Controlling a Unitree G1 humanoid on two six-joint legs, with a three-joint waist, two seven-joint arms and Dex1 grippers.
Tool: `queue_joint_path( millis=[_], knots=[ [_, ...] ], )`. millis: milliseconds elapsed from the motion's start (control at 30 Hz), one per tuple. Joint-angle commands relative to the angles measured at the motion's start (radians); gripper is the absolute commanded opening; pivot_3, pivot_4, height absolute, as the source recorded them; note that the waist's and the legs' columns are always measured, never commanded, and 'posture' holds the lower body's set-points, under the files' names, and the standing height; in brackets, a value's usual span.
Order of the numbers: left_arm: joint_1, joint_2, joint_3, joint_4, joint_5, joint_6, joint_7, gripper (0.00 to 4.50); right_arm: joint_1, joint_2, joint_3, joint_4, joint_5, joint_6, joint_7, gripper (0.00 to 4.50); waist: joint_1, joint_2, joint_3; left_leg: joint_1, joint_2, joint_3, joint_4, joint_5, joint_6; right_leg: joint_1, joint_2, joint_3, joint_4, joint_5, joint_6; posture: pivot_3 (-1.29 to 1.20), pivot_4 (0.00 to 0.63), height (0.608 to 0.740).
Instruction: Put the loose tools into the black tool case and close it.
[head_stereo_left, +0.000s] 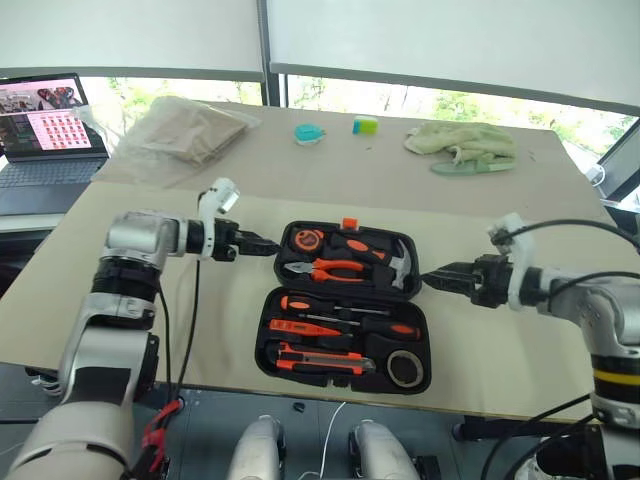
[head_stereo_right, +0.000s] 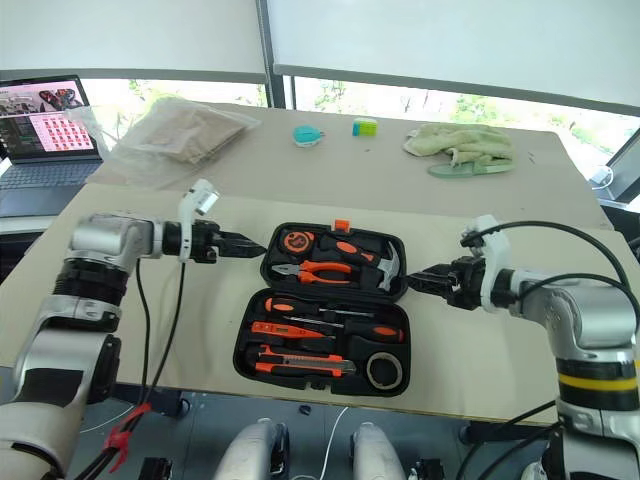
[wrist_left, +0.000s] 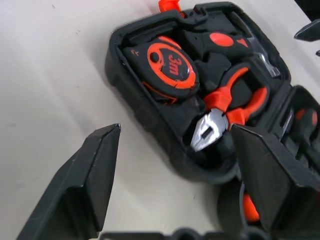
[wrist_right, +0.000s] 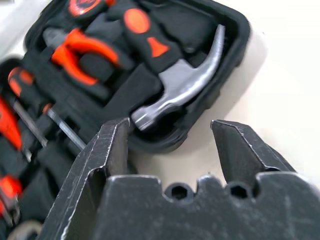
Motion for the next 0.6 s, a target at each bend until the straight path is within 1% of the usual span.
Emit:
queue_joint_path(
  millis=[33,167,200,267,300,333,367,400,433,533,567,600],
  knots=[
    [-0.021,-0.018,-0.026,0.008,0.012,-0.012,0.014,3.81,-0.066,0.029,0.029,0.064,-0.011,0.027,-0.046,3.13,-0.001,0.0,0.0,0.0,0.0,0.0,0.0,0.0,0.0,-0.001,0.0,0.0,0.0,0.0,0.0,0.0,0.15,0.74],
    [-0.013,-0.031,-0.052,0.03,0.033,-0.04,0.036,3.81,-0.114,0.057,0.061,0.143,-0.033,0.021,-0.083,3.13,0.001,0.0,0.0,-0.001,0.0,0.001,0.0,0.0,0.0,-0.001,0.0,0.0,0.0,0.0,0.0,0.0,0.15,0.74],
    [-0.015,-0.036,-0.052,0.043,0.038,-0.044,0.051,3.57,-0.121,0.06,0.068,0.158,-0.039,0.015,-0.089,3.15,0.001,0.0,0.0,-0.001,0.0,0.001,0.0,0.0,0.0,-0.001,0.0,0.0,0.0,0.0,0.0,0.0,0.15,0.74],
    [-0.016,-0.039,-0.05,0.057,0.038,-0.044,0.051,3.11,-0.127,0.063,0.085,0.169,-0.045,0.008,-0.09,2.63,0.002,0.0,0.0,-0.001,0.0,0.001,0.0,0.0,0.0,-0.001,0.0,0.0,0.0,0.0,0.0,0.0,0.15,0.74],
    [-0.016,-0.038,-0.048,0.058,0.036,-0.042,0.047,2.87,-0.128,0.065,0.086,0.166,-0.042,0.011,-0.09,2.54,0.003,0.0,0.0,-0.001,0.0,0.001,0.0,0.0,0.0,-0.001,0.0,0.0,0.0,0.0,0.0,0.0,0.15,0.74],
    [-0.015,-0.036,-0.046,0.056,0.032,-0.037,0.041,2.35,-0.128,0.066,0.089,0.16,-0.039,0.013,-0.086,2.06,0.003,0.0,0.0,-0.001,0.0,0.001,0.0,0.0,0.0,-0.001,0.0,0.0,0.0,0.0,0.0,0.0,0.15,0.74],
    [-0.013,-0.034,-0.042,0.051,0.027,-0.032,0.036,2.16,-0.128,0.065,0.091,0.153,-0.035,0.016,-0.084,1.86,0.003,0.0,0.0,-0.002,0.0,0.001,0.0,0.0,0.0,-0.001,0.0,0.0,0.0,0.0,0.0,0.0,0.15,0.74],
    [-0.012,-0.032,-0.04,0.047,0.024,-0.026,0.031,1.63,-0.127,0.065,0.092,0.147,-0.032,0.017,-0.084,1.34,0.002,0.0,0.0,-0.001,0.0,0.001,0.0,0.0,0.0,-0.001,0.0,0.0,0.0,0.0,0.0,0.0,0.15,0.74],
    [-0.011,-0.03,-0.038,0.045,0.022,-0.025,0.027,1.37,-0.126,0.064,0.095,0.141,-0.03,0.015,-0.082,1.07,0.002,0.0,0.0,-0.001,0.0,0.001,0.0,0.0,0.0,0.0,0.0,0.0,0.0,0.0,0.0,0.0,0.15,0.74],
    [-0.009,-0.029,-0.034,0.039,0.019,-0.022,0.023,0.35,-0.12,0.062,0.099,0.121,-0.026,0.014,-0.079,0.03,0.001,0.002,-0.001,0.0,0.0,0.001,0.0,0.0,0.0,0.0,0.0,0.0,0.001,0.0,0.0,0.0,0.15,0.74],
    [-0.008,-0.032,-0.029,0.035,0.014,-0.017,0.024,0.08,-0.116,0.064,0.096,0.111,-0.02,0.017,-0.078,0.0,0.001,0.002,-0.001,0.001,0.0,0.001,0.0,0.0,0.0,0.001,0.0,0.0,0.001,0.001,0.0,0.0,0.15,0.74],
    [-0.007,-0.035,-0.023,0.027,0.006,-0.008,0.024,0.04,-0.112,0.065,0.092,0.099,-0.015,0.02,-0.078,0.0,0.001,0.002,-0.001,0.002,0.0,0.001,0.0,0.001,0.0,0.002,0.0,0.0,0.002,0.001,-0.001,0.0,0.15,0.74]
  ],
)
